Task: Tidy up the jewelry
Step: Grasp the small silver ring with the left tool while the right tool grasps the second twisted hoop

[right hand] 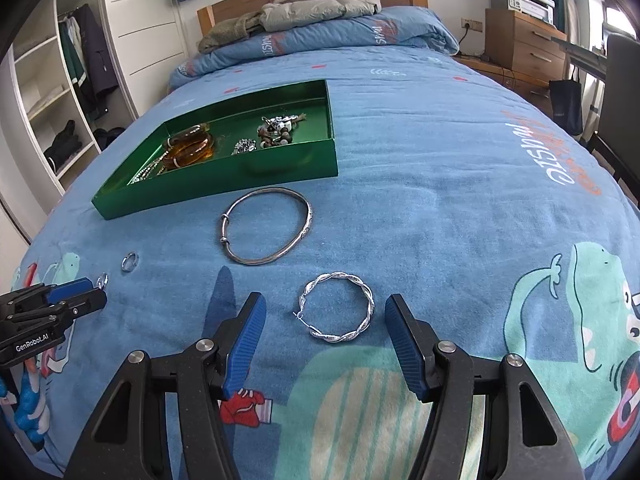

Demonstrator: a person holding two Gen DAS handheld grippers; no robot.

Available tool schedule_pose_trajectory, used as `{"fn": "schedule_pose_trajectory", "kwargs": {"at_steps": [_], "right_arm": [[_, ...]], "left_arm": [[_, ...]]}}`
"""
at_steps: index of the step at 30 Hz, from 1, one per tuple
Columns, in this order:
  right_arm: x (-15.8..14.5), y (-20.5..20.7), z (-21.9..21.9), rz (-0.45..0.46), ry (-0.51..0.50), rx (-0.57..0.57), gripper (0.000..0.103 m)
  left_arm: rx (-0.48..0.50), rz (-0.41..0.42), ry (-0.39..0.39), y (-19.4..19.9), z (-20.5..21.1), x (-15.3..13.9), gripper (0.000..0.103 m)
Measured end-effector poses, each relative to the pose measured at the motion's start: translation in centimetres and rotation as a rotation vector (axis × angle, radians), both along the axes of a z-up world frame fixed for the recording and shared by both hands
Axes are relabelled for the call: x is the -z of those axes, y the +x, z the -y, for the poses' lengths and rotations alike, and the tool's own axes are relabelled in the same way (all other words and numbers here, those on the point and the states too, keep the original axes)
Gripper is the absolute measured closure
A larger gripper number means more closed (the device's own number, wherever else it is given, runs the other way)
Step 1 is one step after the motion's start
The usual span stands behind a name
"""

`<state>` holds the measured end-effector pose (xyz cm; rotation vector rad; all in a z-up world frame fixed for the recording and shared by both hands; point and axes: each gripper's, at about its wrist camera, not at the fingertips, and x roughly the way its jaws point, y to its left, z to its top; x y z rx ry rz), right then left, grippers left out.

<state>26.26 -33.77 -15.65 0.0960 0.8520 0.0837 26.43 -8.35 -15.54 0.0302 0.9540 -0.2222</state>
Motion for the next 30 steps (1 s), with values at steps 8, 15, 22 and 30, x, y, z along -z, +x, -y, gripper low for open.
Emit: {"fn": "schedule_pose_trajectory", "kwargs": {"at_steps": [8, 15, 22, 30], "right_arm": [[0.5, 0.4, -0.4, -0.007, -0.027, -0.005, 0.050], [0.7, 0.5, 0.2, -0.003, -0.008, 0.006, 0.061], [0.4, 0.4, -0.2, -0.004, -0.029, 0.000, 0.062], [-1.4, -1.9, -1.9, 0.020, -0.022, -0.036, 0.062]], "left_arm": [[0.016, 0.022, 0.009, 0.2, 0.8, 0.4, 0.076], [0.031, 0.030, 0.012, -0.1, 1.2, 0.4, 0.086], [0.032, 0.037, 0.021, -0.7, 1.2, -0.2, 0.086], [0.021, 0.069, 0.020, -2.9, 0.1, -2.0, 0.086]]}}
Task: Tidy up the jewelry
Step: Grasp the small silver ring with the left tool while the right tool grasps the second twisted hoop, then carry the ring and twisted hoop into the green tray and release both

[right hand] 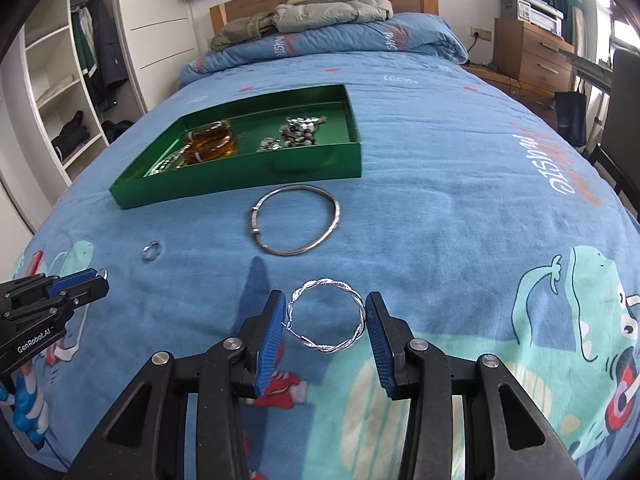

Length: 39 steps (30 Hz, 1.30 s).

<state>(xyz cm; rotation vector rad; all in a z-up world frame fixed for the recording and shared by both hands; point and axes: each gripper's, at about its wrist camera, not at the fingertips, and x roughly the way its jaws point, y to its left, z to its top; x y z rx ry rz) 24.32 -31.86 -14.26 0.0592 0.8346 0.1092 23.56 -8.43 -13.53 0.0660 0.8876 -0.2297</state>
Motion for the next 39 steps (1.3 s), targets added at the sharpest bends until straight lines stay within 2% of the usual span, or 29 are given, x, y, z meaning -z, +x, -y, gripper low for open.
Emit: {"fn": "schedule_pose_trajectory", "kwargs": {"at_steps": [14, 26, 32, 39], "right_arm": [[-4.9, -7.2, -4.5, 0.070, 0.005, -0.049, 0.062], [-8.9, -12.9, -8.1, 0.142, 0.012, -0.100, 0.062], [-10.6, -14.4, -9.1, 0.179, 0.017, -0.123, 0.062], [-13.0, -15.4, -9.3, 0.234, 0.014, -0.135, 0.062]], "left_arm": [[-0.024, 0.092, -0.056, -6.2, -2.9, -5.1, 0.086], [-0.059, 0.167, -0.073, -11.4, -6.4, -8.4, 0.086], [-0.078, 0.196, -0.078, -12.8, -7.7, -9.6, 0.086], [-0.072, 0.217, -0.092, -12.9, -7.7, -11.0, 0.086]]}}
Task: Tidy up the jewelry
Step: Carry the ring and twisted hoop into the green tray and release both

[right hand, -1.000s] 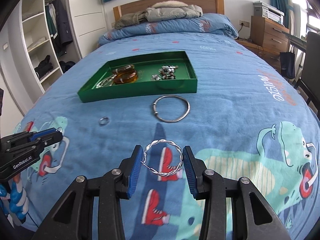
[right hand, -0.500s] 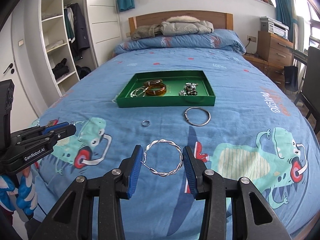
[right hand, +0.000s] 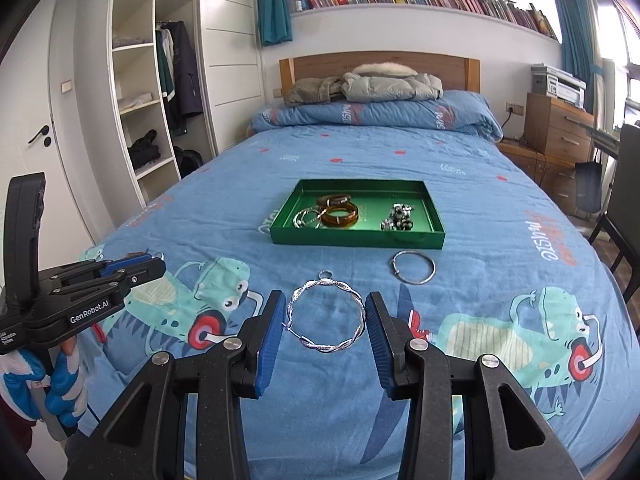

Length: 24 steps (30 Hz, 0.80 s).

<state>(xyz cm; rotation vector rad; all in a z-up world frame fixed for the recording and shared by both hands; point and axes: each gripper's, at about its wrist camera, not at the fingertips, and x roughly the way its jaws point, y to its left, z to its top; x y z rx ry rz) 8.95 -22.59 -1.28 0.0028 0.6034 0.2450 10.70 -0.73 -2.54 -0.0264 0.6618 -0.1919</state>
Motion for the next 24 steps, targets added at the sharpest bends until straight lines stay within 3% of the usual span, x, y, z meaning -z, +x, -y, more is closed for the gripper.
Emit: {"fn": "schedule_pose_trajectory", "kwargs": {"at_steps": [11, 17, 24], "right_arm": [[-2.9, 4.4, 2.1, 0.051, 0.004, 0.029, 0.062], [-3.5, 10.1, 2.7, 0.062, 0.006, 0.032, 0.062], [-1.6, 17.4, 3.9, 0.022, 0.033, 0.055, 0.062]], "left_arm": [[0.037, 0.014, -0.008, 5.0, 1.7, -2.2, 0.086], [0.048, -0.001, 0.001, 10.5, 3.3, -1.7, 0.086], [0.069, -0.041, 0.000, 17.5, 5.8, 0.5, 0.086]]}}
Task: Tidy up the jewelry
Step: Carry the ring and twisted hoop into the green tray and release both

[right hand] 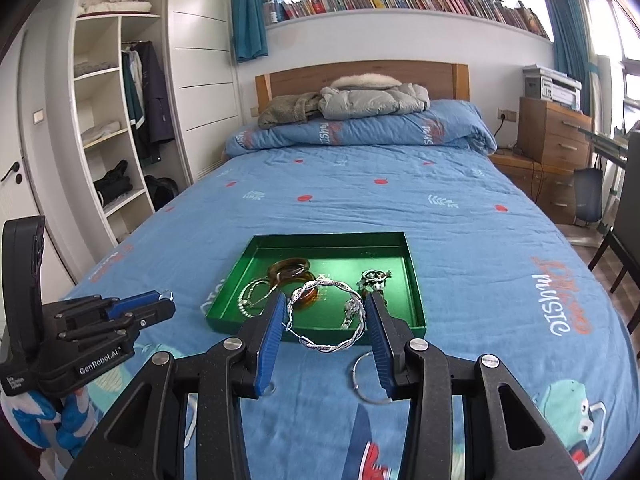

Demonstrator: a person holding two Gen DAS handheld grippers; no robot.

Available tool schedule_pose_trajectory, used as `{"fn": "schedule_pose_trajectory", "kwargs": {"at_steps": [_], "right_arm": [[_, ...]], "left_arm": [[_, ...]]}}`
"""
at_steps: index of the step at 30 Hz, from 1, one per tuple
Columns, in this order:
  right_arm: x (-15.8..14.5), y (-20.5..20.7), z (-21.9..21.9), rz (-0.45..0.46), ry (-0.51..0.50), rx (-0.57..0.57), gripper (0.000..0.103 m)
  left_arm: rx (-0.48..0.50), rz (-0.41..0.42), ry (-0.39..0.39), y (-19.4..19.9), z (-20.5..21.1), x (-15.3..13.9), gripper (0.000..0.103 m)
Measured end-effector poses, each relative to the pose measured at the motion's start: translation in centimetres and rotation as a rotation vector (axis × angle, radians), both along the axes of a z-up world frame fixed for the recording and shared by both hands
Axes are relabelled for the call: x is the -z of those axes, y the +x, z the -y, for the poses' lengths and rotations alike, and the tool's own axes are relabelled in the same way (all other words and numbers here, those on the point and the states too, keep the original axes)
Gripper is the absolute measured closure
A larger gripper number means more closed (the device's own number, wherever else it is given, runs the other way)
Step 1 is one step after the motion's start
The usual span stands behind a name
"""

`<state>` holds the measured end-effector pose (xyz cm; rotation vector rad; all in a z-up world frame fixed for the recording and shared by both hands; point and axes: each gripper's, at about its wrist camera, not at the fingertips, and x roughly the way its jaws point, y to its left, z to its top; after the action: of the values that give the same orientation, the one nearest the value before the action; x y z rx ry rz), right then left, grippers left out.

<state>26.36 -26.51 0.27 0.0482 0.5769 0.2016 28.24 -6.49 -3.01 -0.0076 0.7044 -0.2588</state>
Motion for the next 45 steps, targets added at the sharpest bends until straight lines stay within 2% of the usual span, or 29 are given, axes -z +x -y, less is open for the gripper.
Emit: {"fn": "schedule_pose_trajectory", "kwargs": {"at_steps": [10, 15, 23, 34, 39, 45], "right_arm": [[6.2, 8.0, 0.5, -0.118, -0.014, 0.012, 0.062], [8.8, 10.7, 0.2, -0.166, -0.024, 0.011, 0.062], [11.5, 13.4, -0.2, -0.223, -0.040, 0.016, 0.062], [13.7, 14.6, -0.1, -0.284, -0.098, 0.033, 0.062], [13.8, 15.1, 0.4, -0.296, -0.076, 0.041, 0.062], [13.7, 15.5, 0.5, -0.313, -0.065, 0.027, 0.062]], "left_arm": [[0.001, -0.129, 0.012, 7.8, 3.2, 6.0, 0.086], [-0.009, -0.172, 0.010, 9.6, 3.5, 8.0, 0.086], [-0.006, -0.205, 0.016, 10.6, 3.9, 9.7, 0.086], [-0.027, -0.244, -0.002, 12.0, 4.0, 10.7, 0.086], [-0.048, -0.271, -0.031, 12.8, 3.5, 11.2, 0.086], [-0.046, -0.266, -0.021, 12.8, 3.7, 11.2, 0.085]]}}
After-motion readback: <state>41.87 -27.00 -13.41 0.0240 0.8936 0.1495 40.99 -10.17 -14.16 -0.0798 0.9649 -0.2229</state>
